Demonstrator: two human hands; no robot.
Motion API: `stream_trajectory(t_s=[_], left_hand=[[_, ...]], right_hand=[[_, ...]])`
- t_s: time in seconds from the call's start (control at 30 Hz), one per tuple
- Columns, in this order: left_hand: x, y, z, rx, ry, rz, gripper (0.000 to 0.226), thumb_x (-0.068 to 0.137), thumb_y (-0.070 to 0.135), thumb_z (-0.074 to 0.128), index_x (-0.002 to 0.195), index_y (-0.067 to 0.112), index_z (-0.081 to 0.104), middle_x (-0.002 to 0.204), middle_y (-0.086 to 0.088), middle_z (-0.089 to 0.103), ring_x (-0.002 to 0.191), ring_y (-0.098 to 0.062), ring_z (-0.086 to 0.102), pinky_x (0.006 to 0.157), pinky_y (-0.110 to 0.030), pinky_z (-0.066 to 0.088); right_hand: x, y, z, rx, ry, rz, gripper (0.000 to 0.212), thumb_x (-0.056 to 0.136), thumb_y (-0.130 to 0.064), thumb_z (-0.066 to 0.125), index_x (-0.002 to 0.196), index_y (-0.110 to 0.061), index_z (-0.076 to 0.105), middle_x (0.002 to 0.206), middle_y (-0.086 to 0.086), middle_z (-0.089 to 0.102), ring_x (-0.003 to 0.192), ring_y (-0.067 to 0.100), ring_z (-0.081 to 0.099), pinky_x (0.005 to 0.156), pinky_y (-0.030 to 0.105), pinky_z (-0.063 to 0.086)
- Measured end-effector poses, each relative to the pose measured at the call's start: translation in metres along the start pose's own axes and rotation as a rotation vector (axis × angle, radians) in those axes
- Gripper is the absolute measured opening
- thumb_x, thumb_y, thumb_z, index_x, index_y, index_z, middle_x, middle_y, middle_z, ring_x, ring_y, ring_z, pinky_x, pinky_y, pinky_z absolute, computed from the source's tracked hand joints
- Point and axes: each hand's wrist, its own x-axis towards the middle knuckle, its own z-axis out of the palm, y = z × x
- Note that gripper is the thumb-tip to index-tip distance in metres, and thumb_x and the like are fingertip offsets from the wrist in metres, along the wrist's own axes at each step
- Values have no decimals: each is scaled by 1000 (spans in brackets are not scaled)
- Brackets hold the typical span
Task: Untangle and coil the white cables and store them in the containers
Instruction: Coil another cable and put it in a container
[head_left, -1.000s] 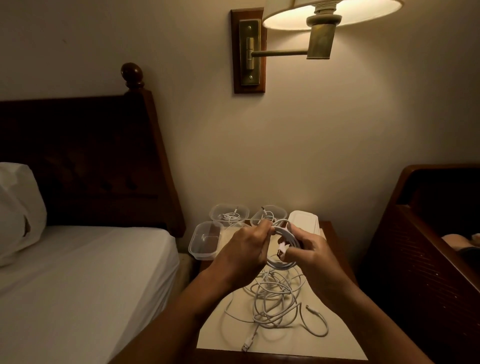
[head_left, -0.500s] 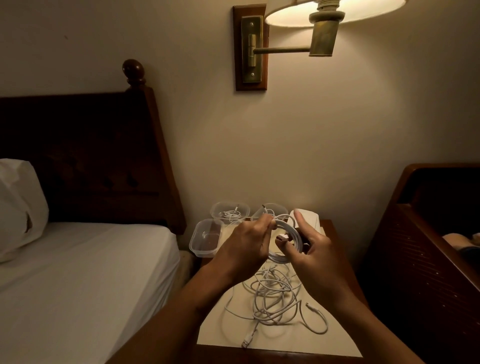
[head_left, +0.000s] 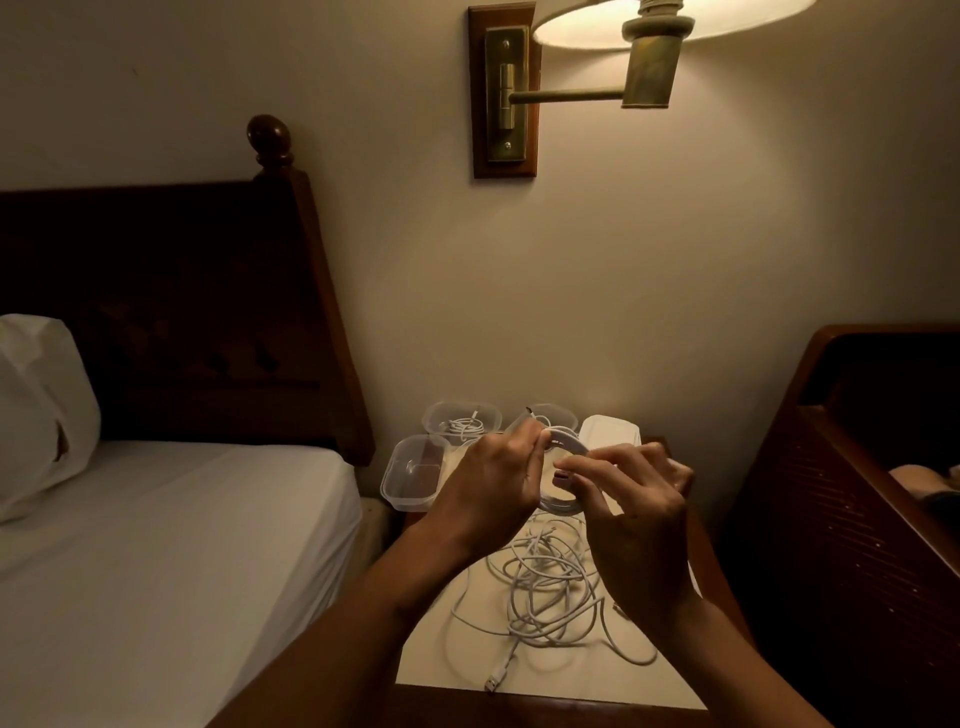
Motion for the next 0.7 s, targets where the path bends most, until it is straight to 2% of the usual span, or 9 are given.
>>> stream_trajectory(t_s=[0.03,0.1,0.23,0.3,0.4,0.5,0.6,0.7], left_hand=[[1,-1,0,12,2,2,16,108,15,44,97,13,55,69,9,45,53,-7,45,52,-14,33],[3,-1,-1,38,-11,9,15,108,16,44,98,13,55,69,7,46,54,-8,44,51,-15,32],[0,-2,2,71,-85,36,13,107,19,45,103,13,56,78,-1,60,62,-14,54,53,-22,37],[-3,-3,4,68,-106,43,13,107,20,45,104,14,56,77,-1,61,61,-15,56,53,-28,43],[-4,-12,4,21,-86,30,16,108,21,44,102,14,58,73,2,57,56,-11,52,51,-26,41],[-5,-22,1,-123,-91,-59,21,109,22,44,106,13,63,80,1,63,60,-10,53,55,-27,42],[-7,-24,-4,-214,-105,-100,21,109,22,44,104,16,63,82,6,62,60,-15,52,55,-36,45],[-7,-19,-9,-276,-73,-85,20,109,19,44,102,19,63,76,13,56,58,-9,46,54,-28,41]], right_hand=[[-1,1,0,63,-14,-22,8,85,-18,79,91,-12,80,89,3,75,87,18,65,69,43,52],[-2,-1,-2,179,-50,-31,9,85,-13,77,93,-8,79,86,3,76,81,13,68,64,35,58],[8,-8,-10,322,-169,-31,11,88,-12,73,98,-7,75,89,-1,73,82,4,66,68,19,55],[17,-6,-16,384,-196,7,9,90,-10,71,98,-8,71,89,-5,70,84,5,66,72,19,54],[31,5,-26,420,-174,48,8,88,-7,71,95,-9,67,85,-6,68,80,10,66,69,25,55],[40,22,-30,328,-192,-31,12,86,-3,75,94,-6,66,87,-1,64,80,15,64,67,31,55],[43,35,-29,299,-196,-94,13,84,0,76,93,-3,67,89,3,65,80,16,65,66,33,57],[39,47,-27,162,-191,-222,11,88,-2,73,99,-1,74,92,7,70,79,15,69,65,29,59]])
